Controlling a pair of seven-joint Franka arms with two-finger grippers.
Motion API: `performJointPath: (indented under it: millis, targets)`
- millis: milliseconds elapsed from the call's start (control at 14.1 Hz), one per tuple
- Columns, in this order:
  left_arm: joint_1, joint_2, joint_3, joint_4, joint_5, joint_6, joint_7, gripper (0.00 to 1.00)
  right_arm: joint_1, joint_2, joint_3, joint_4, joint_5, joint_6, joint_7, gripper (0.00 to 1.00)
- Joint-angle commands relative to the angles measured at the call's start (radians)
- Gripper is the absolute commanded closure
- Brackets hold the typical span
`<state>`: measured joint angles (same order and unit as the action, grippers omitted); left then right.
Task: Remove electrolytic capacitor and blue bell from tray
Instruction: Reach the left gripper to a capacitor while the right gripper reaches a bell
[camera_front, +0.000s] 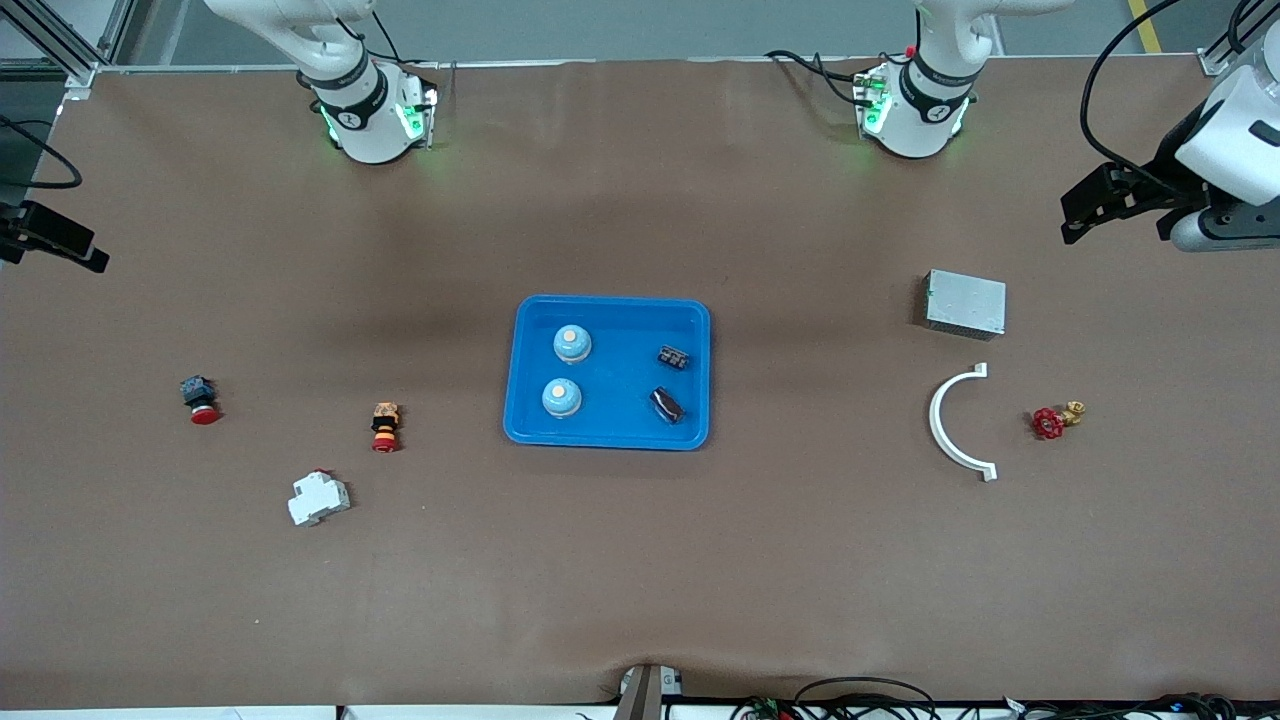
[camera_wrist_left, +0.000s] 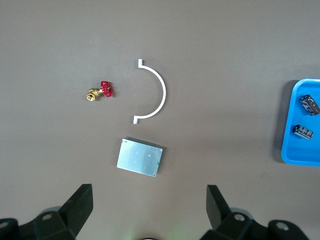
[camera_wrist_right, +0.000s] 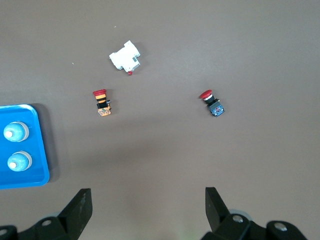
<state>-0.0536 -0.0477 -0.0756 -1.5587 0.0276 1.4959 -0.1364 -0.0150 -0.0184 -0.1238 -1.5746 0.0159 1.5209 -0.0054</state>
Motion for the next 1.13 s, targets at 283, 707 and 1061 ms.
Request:
performJointPath:
  millis: [283, 707, 1061]
  targets:
    - [0.009, 0.046, 0.003, 0.029, -0.014, -0.016, 0.011, 0.00, -0.008, -0.023, 0.010, -0.018, -0.010, 0.002, -0.068, 0.00]
    - [-0.028, 0.184, -0.006, 0.063, -0.008, -0.013, -0.137, 0.00, -0.006, -0.023, 0.010, -0.019, -0.013, 0.001, -0.067, 0.00]
    - [-0.107, 0.256, -0.027, 0.042, -0.020, 0.078, -0.447, 0.00, 0.016, -0.028, 0.013, -0.033, -0.013, -0.002, -0.044, 0.00]
